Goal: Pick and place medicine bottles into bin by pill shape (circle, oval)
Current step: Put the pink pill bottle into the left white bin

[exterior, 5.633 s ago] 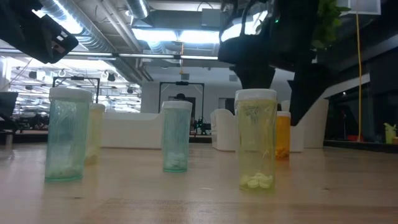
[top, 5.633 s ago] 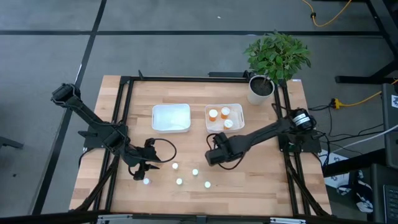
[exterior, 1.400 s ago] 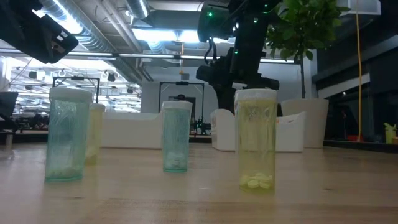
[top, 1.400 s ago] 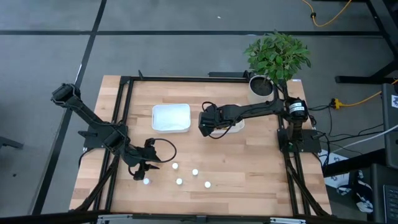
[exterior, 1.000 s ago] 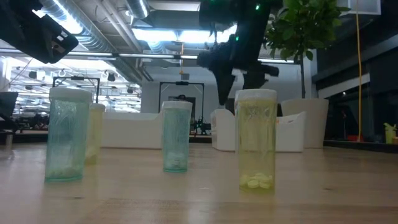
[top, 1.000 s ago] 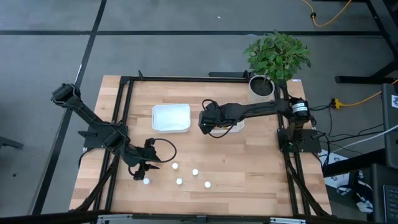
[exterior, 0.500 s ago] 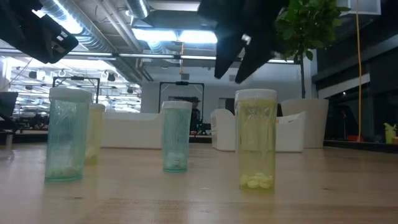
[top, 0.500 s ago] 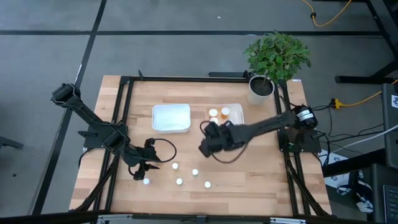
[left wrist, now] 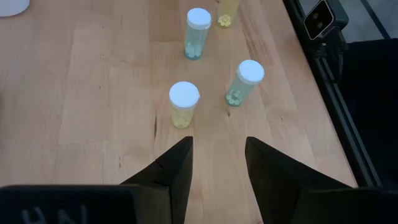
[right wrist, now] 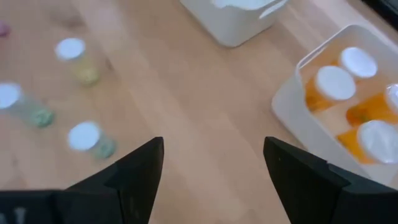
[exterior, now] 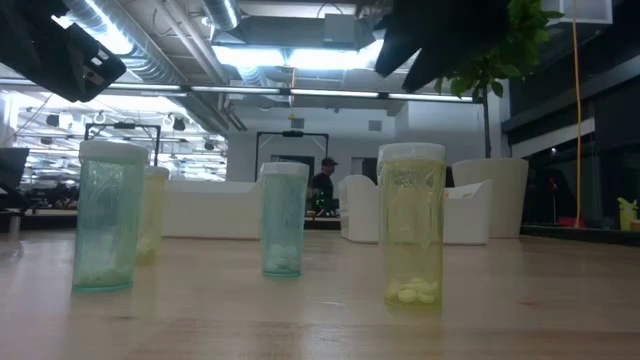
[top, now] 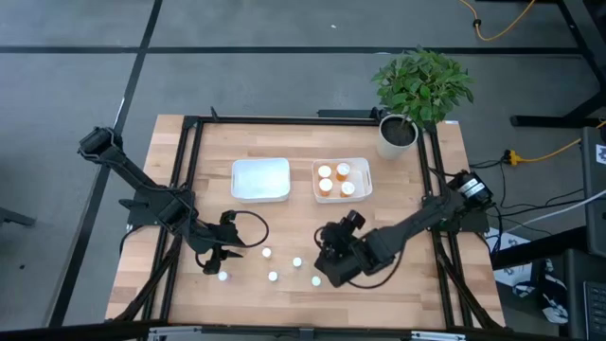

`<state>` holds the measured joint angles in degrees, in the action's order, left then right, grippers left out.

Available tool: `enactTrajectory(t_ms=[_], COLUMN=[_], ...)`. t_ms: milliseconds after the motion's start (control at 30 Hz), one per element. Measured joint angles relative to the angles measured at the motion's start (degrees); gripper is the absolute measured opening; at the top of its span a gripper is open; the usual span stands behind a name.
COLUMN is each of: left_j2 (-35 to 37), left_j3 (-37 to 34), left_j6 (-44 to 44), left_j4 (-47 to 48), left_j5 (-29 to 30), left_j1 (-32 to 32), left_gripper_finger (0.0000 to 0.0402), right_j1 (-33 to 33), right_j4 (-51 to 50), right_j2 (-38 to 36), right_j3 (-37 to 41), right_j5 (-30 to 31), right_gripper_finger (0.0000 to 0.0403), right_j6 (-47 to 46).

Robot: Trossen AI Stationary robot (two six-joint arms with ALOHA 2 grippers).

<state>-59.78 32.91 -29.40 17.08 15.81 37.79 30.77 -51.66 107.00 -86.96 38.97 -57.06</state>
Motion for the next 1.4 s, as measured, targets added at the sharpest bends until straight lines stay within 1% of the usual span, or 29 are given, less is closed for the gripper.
enactTrajectory(t_ms=[233, 500, 700, 800, 900, 1033, 1167, 1200, 1233, 1300, 1333, 1400], left_j2=[0.0, 0.0, 0.0, 0.0, 0.0, 0.0, 0.0, 0.0, 0.0, 0.0, 0.0, 0.0], left_j3=[0.0, 0.0, 0.0, 0.0, 0.0, 0.0, 0.0, 0.0, 0.0, 0.0, 0.0, 0.0], left_j6=[0.0, 0.0, 0.0, 0.0, 0.0, 0.0, 0.0, 0.0, 0.0, 0.0, 0.0, 0.0], left_j4=[0.0, 0.0, 0.0, 0.0, 0.0, 0.0, 0.0, 0.0, 0.0, 0.0, 0.0, 0.0], left_j5=[0.0, 0.0, 0.0, 0.0, -0.2, -0.3, -0.3, -0.3, -0.3, -0.2, -0.2, -0.3], left_j1=[0.0, 0.0, 0.0, 0.0, 0.0, 0.0, 0.0, 0.0, 0.0, 0.0, 0.0, 0.0], left_gripper_finger=[0.0141, 0.0140, 0.0140, 0.0140, 0.0140, 0.0140, 0.0140, 0.0140, 0.0140, 0.0140, 0.0140, 0.0140], right_j1=[3.1, 3.7, 3.8, 4.3, 4.9, 5.3, 5.3, 5.3, 5.4, 6.1, 6.4, 7.2], right_j4=[1.8, 2.3, 2.3, 2.2, 2.2, 2.2, 2.1, 2.1, 2.1, 3.0, 3.2, 2.2], right_j2=[0.0, 0.0, 0.1, 0.1, 0.1, 0.2, 0.2, 0.2, 0.2, 0.2, 0.2, 0.2], right_j3=[0.0, 0.0, 0.0, 0.0, 0.0, 0.0, 0.0, 0.0, 0.0, 0.1, 0.1, 0.4], right_j5=[-0.9, -1.7, -7.3, -10.9, -12.0, -12.8, -18.9, -19.6, -19.5, -17.0, -16.4, -15.8], right_gripper_finger=[0.0279, 0.0279, 0.0279, 0.0279, 0.0279, 0.0279, 0.0279, 0.0279, 0.0279, 0.0279, 0.0279, 0.0279], right_j6=[-1.1, -4.0, -1.9, 2.1, 5.0, 3.0, 2.0, 2.1, 1.8, -1.2, -0.6, 5.2])
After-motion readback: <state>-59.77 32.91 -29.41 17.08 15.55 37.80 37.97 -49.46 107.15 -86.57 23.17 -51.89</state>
